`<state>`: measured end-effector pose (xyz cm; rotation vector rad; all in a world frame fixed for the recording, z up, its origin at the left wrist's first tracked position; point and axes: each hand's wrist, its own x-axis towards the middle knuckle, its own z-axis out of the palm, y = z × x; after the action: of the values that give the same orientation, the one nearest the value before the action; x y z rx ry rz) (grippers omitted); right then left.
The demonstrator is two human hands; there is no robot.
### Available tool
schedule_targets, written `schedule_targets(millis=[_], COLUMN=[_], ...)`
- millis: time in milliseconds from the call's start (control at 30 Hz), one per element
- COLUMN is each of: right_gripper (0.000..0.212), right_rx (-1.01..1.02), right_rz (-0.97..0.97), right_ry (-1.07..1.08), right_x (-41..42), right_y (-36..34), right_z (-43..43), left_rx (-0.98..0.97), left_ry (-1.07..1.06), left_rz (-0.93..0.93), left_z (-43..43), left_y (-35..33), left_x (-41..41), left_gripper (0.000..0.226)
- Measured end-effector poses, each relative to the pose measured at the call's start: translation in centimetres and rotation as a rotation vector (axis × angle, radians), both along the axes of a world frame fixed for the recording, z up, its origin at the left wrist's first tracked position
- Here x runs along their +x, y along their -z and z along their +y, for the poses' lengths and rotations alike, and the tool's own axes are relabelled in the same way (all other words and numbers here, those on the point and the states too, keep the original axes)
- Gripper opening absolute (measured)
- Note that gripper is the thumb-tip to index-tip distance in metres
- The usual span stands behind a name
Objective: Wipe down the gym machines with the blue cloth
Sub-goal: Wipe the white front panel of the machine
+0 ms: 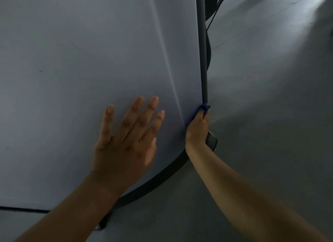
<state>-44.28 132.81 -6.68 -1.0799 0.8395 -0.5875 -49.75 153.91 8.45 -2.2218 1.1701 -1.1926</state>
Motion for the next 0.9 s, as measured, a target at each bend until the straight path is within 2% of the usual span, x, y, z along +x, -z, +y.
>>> schedule_targets(millis=[67, 100, 133, 233, 300, 400, 467, 633, 800, 900], right_gripper=[0.058, 0.054, 0.053, 0.058, 0.060, 0.059, 0.055, 0.058, 0.059, 0.057], right_rx=[-0.115, -0.176, -0.199, 0.060, 0.105, -0.049, -0.150, 0.144, -0.022, 0.173], right_rz=[-0.153, -0.174, -0.160, 0.020, 0.107, -0.093, -0.116, 0.103, -0.052, 0.045], right_ry=[0.009, -0.005, -0.005, 0.019, -0.022, -0.058, -0.014, 0.011, 0.036, 0.040], right_x=[-1.6, -2.2, -2.6, -2.4, -2.1, -2.0, -1.7, -0.3, 0.8, 0.1], right_y=[0.1, 1.0, 2.4, 7.1, 7.7, 5.6, 5.3, 10.3, 9.0, 11.4], right_z=[2.5, 3.5, 4.2, 3.6, 2.5, 2.0, 2.1, 0.2, -0.1, 0.2], left_rx=[-0.022, -0.030, -0.037, 0.010, 0.058, 0.081, 0.093, 0.084, 0.093, 0.088], left_ry=[-0.022, -0.030, -0.029, 0.000, 0.012, -0.001, 0.005, 0.026, 0.027, 0.030], left_rz=[-0.014, -0.005, 0.022, 0.094, 0.109, 0.095, 0.103, 0.092, 0.072, 0.073], left_z=[-0.2, -0.4, -0.6, -0.9, -1.0, -1.0, -1.0, -0.6, -0.9, -0.7], left_y=[0.5, 0.7, 1.0, 1.9, 2.5, 3.3, 3.8, 4.3, 4.7, 4.7], left_x=[0.1, 0.0, -0.2, -0.5, -0.4, -0.2, -0.3, 0.3, 0.5, 0.7], left_gripper=[0.065, 0.065, 0.065, 0.068, 0.069, 0.070, 0.071, 0.068, 0.067, 0.067])
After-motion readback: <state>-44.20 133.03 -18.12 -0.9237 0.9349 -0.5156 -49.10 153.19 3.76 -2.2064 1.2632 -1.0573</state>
